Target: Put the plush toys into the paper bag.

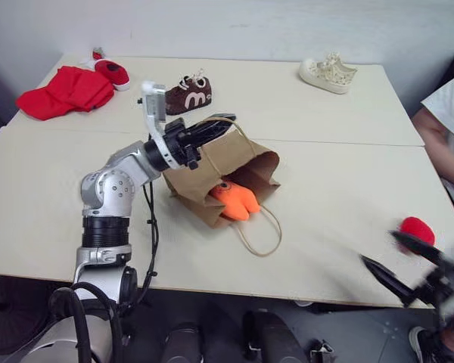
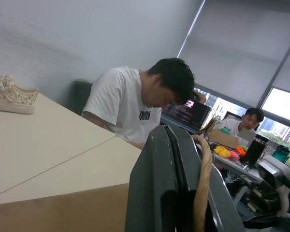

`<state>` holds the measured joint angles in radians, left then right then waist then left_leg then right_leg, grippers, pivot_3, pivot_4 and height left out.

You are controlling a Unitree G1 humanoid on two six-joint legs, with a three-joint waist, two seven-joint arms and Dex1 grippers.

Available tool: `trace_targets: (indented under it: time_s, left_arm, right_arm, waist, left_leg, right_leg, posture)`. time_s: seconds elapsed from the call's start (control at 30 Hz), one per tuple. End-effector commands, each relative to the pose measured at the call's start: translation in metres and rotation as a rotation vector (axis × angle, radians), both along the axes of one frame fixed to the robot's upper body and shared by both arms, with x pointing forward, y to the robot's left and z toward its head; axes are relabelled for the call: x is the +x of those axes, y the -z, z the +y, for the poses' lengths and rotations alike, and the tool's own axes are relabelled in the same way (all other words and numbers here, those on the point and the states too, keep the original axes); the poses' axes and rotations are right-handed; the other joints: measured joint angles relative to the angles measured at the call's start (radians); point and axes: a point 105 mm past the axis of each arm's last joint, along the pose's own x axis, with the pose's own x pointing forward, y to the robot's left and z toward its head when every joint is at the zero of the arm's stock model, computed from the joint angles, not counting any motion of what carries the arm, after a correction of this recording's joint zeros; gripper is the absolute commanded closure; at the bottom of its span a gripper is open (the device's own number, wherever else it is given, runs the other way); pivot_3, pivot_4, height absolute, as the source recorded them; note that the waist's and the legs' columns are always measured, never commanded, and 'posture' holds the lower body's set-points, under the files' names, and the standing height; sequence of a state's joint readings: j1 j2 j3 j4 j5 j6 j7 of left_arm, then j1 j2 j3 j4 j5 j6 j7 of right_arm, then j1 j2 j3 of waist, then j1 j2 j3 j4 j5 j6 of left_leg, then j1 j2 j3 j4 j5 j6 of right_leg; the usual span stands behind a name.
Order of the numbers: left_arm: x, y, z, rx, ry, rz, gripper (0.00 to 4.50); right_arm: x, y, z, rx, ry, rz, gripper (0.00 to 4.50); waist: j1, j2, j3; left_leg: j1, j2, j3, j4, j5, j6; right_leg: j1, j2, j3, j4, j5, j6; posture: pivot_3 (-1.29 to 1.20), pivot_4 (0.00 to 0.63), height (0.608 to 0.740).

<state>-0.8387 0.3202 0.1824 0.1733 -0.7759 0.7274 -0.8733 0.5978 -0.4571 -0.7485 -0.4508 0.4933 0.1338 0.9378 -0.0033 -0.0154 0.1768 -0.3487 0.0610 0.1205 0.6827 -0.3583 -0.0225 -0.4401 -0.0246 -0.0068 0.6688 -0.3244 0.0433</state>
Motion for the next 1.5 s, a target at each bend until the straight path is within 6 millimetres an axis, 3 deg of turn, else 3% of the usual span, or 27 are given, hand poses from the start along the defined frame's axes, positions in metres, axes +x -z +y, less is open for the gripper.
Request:
trace_targets:
  time_s: [0.03,0.1,0.23,0.33,0.47,0.6,0.7,0.8,0.9,0.97,1.07,1.17,1.23,1.4,1.5]
  left_arm:
    - [0.001,-0.015,0.000,-0.009,-0.018,-0.056,4.50]
    - [0.000,-0.016,0.001,-0.014,-0.018,-0.059,4.50]
    - [-0.002,-0.014,0.000,-0.019,-0.016,-0.051,4.50]
    - [-0.003,-0.009,-0.002,-0.011,-0.010,-0.043,4.50]
    - [-0.007,-0.010,-0.008,-0.011,0.006,-0.050,4.50]
    - [-0.008,-0.008,-0.009,0.013,0.011,-0.054,4.50]
    - [-0.007,-0.008,-0.008,0.020,-0.003,-0.052,4.50]
    - [-0.008,-0.008,-0.005,0.023,-0.011,-0.053,4.50]
    - [-0.009,-0.009,-0.002,0.027,-0.021,-0.055,4.50]
    - [-0.009,-0.009,-0.001,0.029,-0.024,-0.057,4.50]
    - [-0.008,-0.011,0.001,0.025,-0.027,-0.055,4.50]
    - [-0.008,-0.015,0.001,0.006,-0.023,-0.051,4.50]
    - [-0.008,-0.019,0.000,-0.010,-0.011,-0.043,4.50]
    - [-0.010,-0.021,-0.004,0.011,0.022,-0.030,4.50]
    - [-0.011,-0.021,-0.003,0.025,0.047,-0.022,4.50]
  right_arm:
    - [-0.013,-0.006,-0.018,-0.061,0.112,-0.071,0.04]
    - [-0.019,-0.003,-0.030,-0.071,0.183,-0.062,0.04]
    - [-0.011,0.001,-0.039,-0.081,0.198,0.000,0.04]
    - [0.016,-0.007,-0.048,-0.050,0.229,0.017,0.04]
    - [0.067,0.002,-0.074,-0.077,0.334,0.186,0.04]
    - [0.093,0.005,-0.085,-0.102,0.338,0.199,0.04]
    - [0.105,0.015,-0.090,-0.034,0.356,0.247,0.69]
    - [0.112,0.024,-0.096,-0.021,0.385,0.306,1.75]
    - [0.123,0.016,-0.092,0.004,0.376,0.281,2.82]
    - [0.133,-0.009,-0.073,0.033,0.275,0.172,3.38]
    - [0.135,-0.038,-0.020,0.031,0.006,0.074,3.85]
    - [0.127,-0.046,0.055,0.058,-0.293,0.101,3.87]
    - [0.126,-0.047,0.095,0.089,-0.403,0.119,3.87]
    - [0.131,-0.053,0.177,0.167,-0.533,0.131,3.87]
    - [0.135,-0.055,0.212,0.184,-0.582,0.144,3.87]
  waist:
    - [-0.007,-0.001,0.001]
    - [-0.018,-0.001,0.001]
    - [-0.025,-0.001,0.000]
    - [-0.029,-0.001,0.001]
    - [-0.025,-0.001,0.001]
    - [-0.006,0.000,0.001]
    - [0.001,-0.001,0.001]
    - [-0.001,-0.001,0.001]
    - [-0.001,-0.001,0.001]
    - [-0.002,-0.001,0.001]
    - [-0.003,0.000,0.001]
    - [-0.010,0.000,0.001]
    - [-0.013,0.000,0.001]
    - [-0.022,0.000,0.001]
    - [-0.023,0.000,0.001]
  left_leg:
    - [0.003,0.000,0.000,0.000,0.000,0.000]
    - [0.014,0.000,0.001,-0.005,-0.001,0.000]
    - [0.015,0.000,0.001,-0.011,0.000,-0.001]
    - [0.016,0.000,0.003,-0.012,0.000,-0.002]
    - [0.017,0.000,0.004,-0.010,0.001,-0.001]
    - [0.014,0.001,0.002,-0.009,0.001,-0.001]
    - [0.013,0.001,0.003,-0.009,0.001,-0.001]
    - [0.013,0.001,0.003,-0.007,0.001,-0.001]
    - [0.014,0.001,0.003,-0.004,0.000,0.000]
    - [0.014,0.001,0.003,-0.004,0.000,0.000]
    - [0.013,0.001,0.003,-0.004,0.000,0.000]
    - [0.014,0.003,0.003,-0.005,0.000,-0.002]
    - [0.013,0.003,0.003,-0.005,0.000,-0.002]
    - [0.012,0.003,0.001,-0.003,0.000,-0.002]
    - [0.011,0.003,0.000,-0.004,0.000,-0.002]
  right_leg:
    - [0.003,0.000,0.000,0.000,0.000,0.000]
    - [0.015,0.001,0.001,-0.004,0.000,-0.001]
    - [0.017,0.002,0.001,-0.007,-0.001,-0.001]
    - [0.015,0.002,0.003,-0.007,-0.001,-0.001]
    - [0.013,0.002,0.005,-0.005,0.000,-0.001]
    - [0.011,0.003,0.003,-0.005,-0.001,-0.001]
    - [0.011,0.003,0.004,-0.007,-0.001,-0.001]
    - [0.011,0.002,0.004,-0.007,0.000,0.000]
    - [0.012,0.002,0.004,-0.006,0.001,0.001]
    - [0.012,0.002,0.004,-0.005,0.001,0.002]
    - [0.012,0.003,0.004,-0.005,0.001,0.002]
    - [0.011,0.004,0.005,-0.005,0.001,0.002]
    - [0.012,0.005,0.004,-0.005,0.001,0.002]
    - [0.011,0.003,0.003,-0.005,0.001,0.001]
    - [0.010,0.002,0.001,-0.005,0.000,0.000]
  posture:
    - [0.00,0.150,0.740]
    - [0.00,0.150,0.740]
    - [0.00,0.150,0.740]
    - [0.00,0.150,0.740]
    - [0.00,0.150,0.740]
    - [0.00,0.150,0.740]
    - [0.00,0.150,0.740]
    - [0.00,0.150,0.740]
    - [0.00,0.150,0.740]
    - [0.00,0.150,0.740]
    - [0.00,0.150,0.740]
    - [0.00,0.150,0.740]
    - [0.00,0.150,0.740]
    - [0.00,0.150,0.740]
    - [0.00,0.150,0.740]
